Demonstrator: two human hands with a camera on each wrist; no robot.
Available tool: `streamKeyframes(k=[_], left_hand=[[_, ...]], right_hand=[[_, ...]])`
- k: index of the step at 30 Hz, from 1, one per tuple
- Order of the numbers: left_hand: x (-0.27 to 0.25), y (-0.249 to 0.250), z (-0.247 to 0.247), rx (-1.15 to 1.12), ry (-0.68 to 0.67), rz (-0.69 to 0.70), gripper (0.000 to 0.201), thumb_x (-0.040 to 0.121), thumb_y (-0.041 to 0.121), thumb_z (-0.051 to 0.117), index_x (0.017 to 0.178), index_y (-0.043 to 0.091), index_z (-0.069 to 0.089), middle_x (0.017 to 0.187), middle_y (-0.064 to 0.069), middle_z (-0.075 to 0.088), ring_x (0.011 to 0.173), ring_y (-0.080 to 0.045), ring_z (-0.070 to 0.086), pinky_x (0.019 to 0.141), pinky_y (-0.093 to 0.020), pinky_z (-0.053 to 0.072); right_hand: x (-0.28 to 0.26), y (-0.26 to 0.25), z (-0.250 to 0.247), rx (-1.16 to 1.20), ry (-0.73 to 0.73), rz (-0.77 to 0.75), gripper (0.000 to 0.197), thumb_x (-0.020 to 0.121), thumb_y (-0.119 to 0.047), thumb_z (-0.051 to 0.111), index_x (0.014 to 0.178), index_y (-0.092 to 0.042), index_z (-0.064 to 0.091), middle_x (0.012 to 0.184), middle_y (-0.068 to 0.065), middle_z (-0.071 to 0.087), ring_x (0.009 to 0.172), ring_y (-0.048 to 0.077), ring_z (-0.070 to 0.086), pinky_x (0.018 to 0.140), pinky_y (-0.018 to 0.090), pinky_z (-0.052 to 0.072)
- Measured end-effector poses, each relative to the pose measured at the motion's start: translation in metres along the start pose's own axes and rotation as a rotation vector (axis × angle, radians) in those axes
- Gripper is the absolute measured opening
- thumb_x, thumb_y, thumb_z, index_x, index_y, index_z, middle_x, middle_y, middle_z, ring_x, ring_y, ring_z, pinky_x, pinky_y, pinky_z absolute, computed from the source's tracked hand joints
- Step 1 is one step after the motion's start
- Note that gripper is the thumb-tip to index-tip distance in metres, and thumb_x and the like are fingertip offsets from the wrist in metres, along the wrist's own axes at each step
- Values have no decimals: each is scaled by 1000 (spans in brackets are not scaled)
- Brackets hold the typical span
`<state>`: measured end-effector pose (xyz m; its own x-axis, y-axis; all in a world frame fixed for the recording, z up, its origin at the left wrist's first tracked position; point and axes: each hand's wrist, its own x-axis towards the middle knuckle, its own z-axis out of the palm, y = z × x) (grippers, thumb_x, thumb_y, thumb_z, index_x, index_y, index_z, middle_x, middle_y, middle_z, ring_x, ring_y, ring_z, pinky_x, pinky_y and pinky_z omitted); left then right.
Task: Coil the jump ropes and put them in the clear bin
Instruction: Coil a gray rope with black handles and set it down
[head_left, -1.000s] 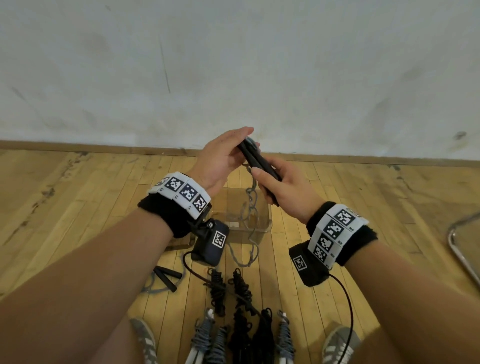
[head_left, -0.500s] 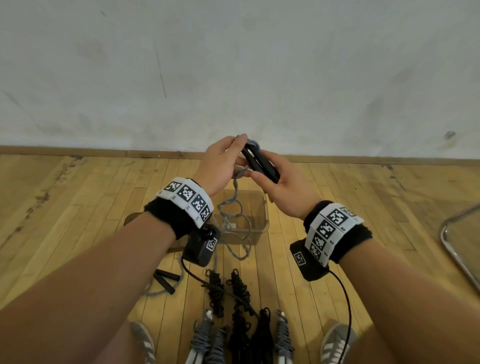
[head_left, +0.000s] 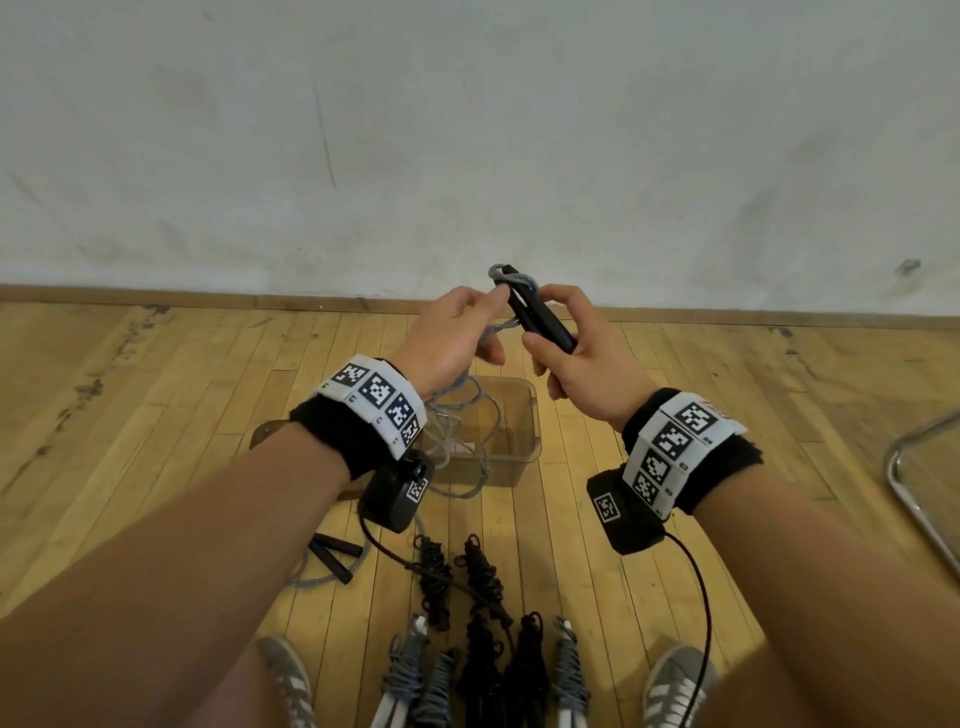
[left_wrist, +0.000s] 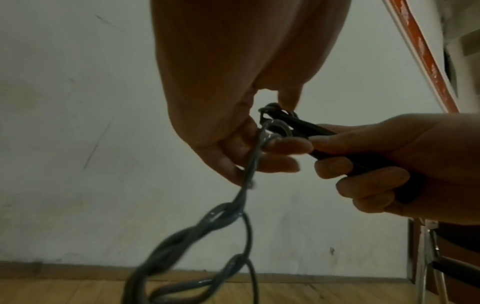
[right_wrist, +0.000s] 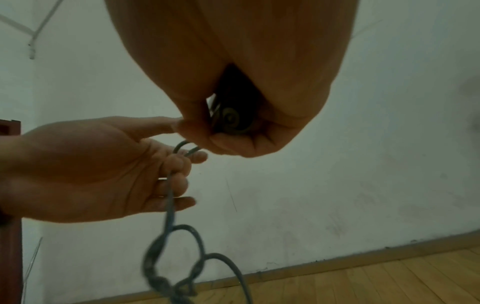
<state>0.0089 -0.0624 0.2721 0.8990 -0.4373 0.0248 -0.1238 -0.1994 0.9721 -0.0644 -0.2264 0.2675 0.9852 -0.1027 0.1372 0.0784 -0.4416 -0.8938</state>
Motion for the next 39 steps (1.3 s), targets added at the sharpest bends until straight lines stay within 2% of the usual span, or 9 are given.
streamKeyframes(k=[4,7,13,17,22,26,28,31,39], left_hand=[[6,-20,-9,110,-87,-86,21,96,29,71,98,9,68,72,-4,73,62,-14,68,66,-31,59],[4,-24,-14,193,-77,-36,15,95,29,72,88,16,72,73,2,71,63,-9,65,62,-22,53],[3,-11,-5,400,-14,234,6,99,27,65,93,27,66,81,16,63,67,12,55,65,-6,40],[12,-10,-3,389,45,291,9,100,27,64,98,21,69,87,12,69,81,-4,65,74,-19,48],[24,-13,-15,244,84,251,10,98,27,68,89,31,73,88,8,72,80,-4,65,77,-23,51],[27,-10,-20,-99,2,142,13,95,19,71,87,24,80,93,-1,77,91,-19,67,88,-32,51],[27,-11,-19,-240,-43,70,18,96,18,69,84,22,82,94,-5,73,90,-25,59,84,-34,47],[28,-12,-15,-392,-79,-23,20,98,19,65,87,19,82,91,-4,70,68,-13,54,67,-21,48],[25,-33,-6,-436,-7,-145,19,105,11,53,108,7,71,86,-2,61,60,-6,56,63,-19,51]], right_hand=[[5,12,-11,-174,138,32,37,101,-23,58,132,-34,43,75,3,63,52,14,58,50,33,53],[7,21,-22,-317,176,66,38,101,-25,57,135,-34,43,82,5,66,60,21,61,59,40,56],[8,25,-20,-706,38,59,43,102,-29,55,143,-35,41,83,-8,61,64,12,58,53,27,43],[5,27,-9,-818,-98,-46,42,102,-37,51,140,-47,35,89,-7,68,70,18,63,62,39,57],[6,26,-16,-609,-173,-195,50,103,-35,53,150,-40,38,96,-10,69,72,7,60,69,36,53],[3,27,-20,-460,-175,-254,51,103,-33,56,152,-35,41,101,-6,70,75,9,62,70,29,51],[2,24,-20,-409,-160,-272,50,103,-30,58,151,-32,44,99,-8,69,72,4,59,67,20,45],[4,23,-22,-344,-115,-251,48,102,-27,59,149,-27,48,93,-10,66,68,1,56,64,12,41],[8,8,-41,164,108,-118,40,103,-13,56,142,-16,48,81,-3,54,58,12,48,51,24,44]])
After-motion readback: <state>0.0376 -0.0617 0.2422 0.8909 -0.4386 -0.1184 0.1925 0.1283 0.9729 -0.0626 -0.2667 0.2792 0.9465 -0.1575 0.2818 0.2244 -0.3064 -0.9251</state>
